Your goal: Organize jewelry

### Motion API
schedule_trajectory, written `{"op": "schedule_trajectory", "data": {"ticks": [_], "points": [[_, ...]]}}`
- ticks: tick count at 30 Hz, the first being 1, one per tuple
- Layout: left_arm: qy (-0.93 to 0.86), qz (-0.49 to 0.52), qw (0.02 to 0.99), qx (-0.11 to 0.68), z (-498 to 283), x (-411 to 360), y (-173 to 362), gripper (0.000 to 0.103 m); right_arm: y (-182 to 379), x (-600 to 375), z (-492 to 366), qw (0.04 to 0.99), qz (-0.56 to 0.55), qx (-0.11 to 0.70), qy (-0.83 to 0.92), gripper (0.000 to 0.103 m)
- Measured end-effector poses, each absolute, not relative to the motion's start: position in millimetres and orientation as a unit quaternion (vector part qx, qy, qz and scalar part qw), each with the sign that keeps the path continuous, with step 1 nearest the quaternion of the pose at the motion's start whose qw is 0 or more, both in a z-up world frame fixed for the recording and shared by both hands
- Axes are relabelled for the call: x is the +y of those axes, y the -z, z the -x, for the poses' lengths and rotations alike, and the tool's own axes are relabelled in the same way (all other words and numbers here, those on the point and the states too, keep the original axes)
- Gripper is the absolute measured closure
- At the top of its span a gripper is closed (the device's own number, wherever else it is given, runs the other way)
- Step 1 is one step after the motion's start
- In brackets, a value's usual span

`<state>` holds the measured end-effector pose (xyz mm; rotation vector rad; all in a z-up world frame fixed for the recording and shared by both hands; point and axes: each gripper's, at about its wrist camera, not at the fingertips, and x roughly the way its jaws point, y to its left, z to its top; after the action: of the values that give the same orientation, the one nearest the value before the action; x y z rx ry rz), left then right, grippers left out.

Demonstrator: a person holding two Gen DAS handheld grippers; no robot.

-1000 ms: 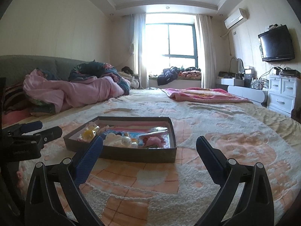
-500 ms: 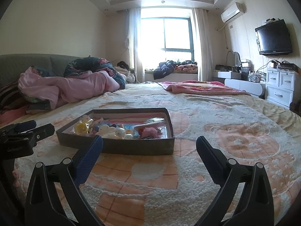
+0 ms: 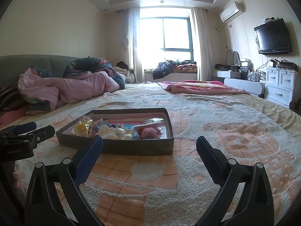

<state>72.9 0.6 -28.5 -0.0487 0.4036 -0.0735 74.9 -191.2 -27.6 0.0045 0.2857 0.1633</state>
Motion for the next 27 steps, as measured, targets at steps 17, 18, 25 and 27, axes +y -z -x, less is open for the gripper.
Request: {"op": "schedule_trajectory", "data": {"ticks": [17,18,25,27], "points": [[0.038,0.025,0.978,0.202,-73.2,-1.9,29.8,0.011,27.6,-191.0,-73.4,0.986,0.002,0.144,-0.082,0.006],[0.038,0.025,0.978,0.202,-72.8,-2.5,30.1,0.011,27.4,-191.3,-73.3,0.986,0.002,0.144,-0.082,0.006],[0.038,0.024,0.978,0.203,-73.4,-1.7,29.6,0.011,27.1,-190.7,-73.2,0.986,0.004,0.144,-0.082,0.006],[0.038,0.024,0.978,0.203,-73.4,-1.8,29.7,0.011,27.1,-190.7,-73.1,0.986,0.003,0.144,-0.082,0.006]]}}
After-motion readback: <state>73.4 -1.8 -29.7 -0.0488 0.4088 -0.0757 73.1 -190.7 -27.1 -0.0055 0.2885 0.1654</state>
